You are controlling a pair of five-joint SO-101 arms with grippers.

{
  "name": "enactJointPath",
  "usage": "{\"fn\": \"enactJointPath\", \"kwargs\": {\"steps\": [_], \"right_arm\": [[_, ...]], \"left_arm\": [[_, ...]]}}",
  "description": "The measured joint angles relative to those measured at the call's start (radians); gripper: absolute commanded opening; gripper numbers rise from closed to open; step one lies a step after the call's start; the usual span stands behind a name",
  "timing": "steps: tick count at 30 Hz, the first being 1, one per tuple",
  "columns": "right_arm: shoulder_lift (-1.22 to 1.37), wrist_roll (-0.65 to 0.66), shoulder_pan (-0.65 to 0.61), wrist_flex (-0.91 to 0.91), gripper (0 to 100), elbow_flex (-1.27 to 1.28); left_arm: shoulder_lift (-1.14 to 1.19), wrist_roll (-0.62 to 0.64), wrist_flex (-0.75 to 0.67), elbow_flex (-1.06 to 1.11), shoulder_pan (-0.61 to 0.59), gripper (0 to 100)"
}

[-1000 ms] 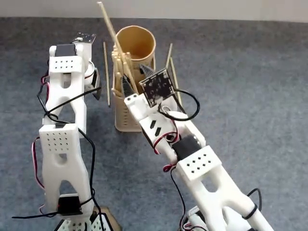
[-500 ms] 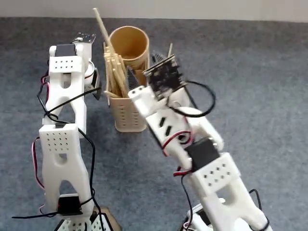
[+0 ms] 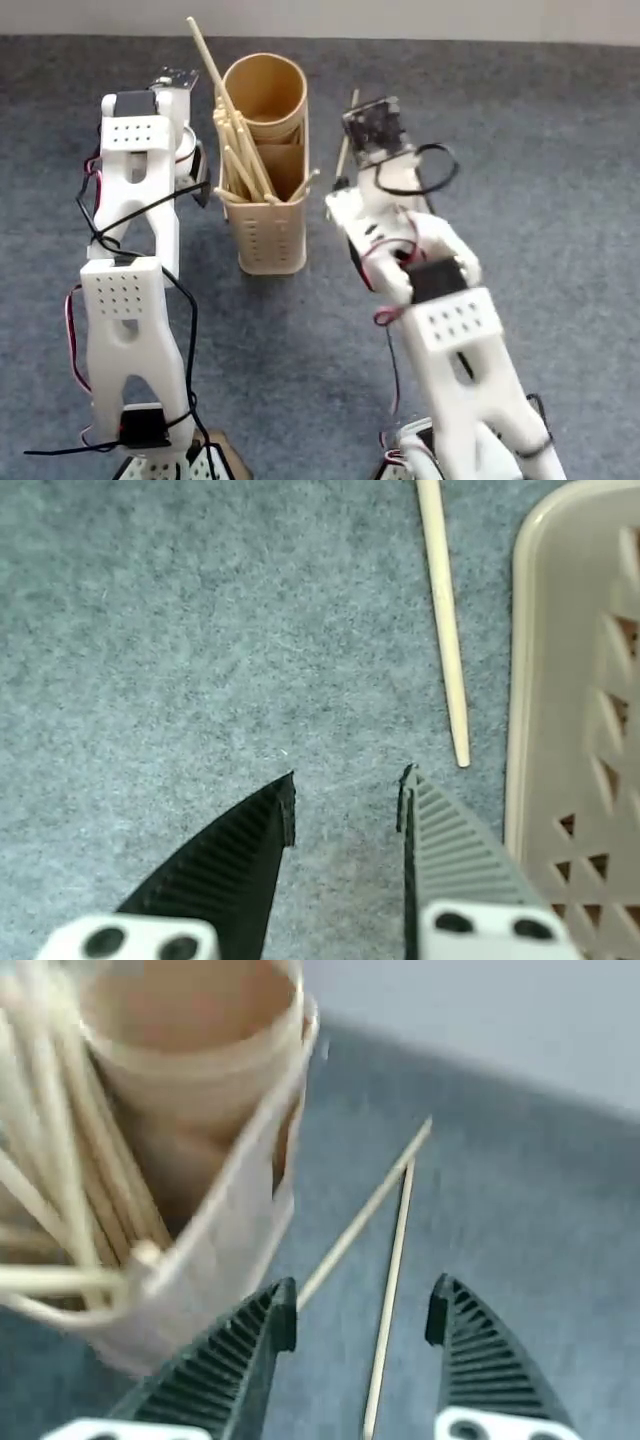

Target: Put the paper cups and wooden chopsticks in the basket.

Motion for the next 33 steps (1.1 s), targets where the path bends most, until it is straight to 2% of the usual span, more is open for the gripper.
{"fn": "enactJointPath", "kwargs": {"steps": [5,10,17,23,29,33], "right_arm": [[0.212,0.0,0.012,-0.055,21.7,0.023],[0.428,-0.005,0.066,-0.216,21.7,0.021],[0.623,-0.25,0.106,-0.313,21.7,-0.083],[0.643,-0.339,0.028,-0.319,21.7,-0.149],[0.749,-0.354,0.018,-0.347,22.1,-0.227],[0.896,-0.311,0.025,-0.347,22.1,-0.31]], "left_arm": [[0.0,0.0,0.0,0.0,0.0,19],[0.0,0.0,0.0,0.0,0.0,19],[0.0,0.0,0.0,0.0,0.0,19],[0.0,0.0,0.0,0.0,0.0,19],[0.0,0.0,0.0,0.0,0.0,19],[0.0,0.0,0.0,0.0,0.0,19]]}}
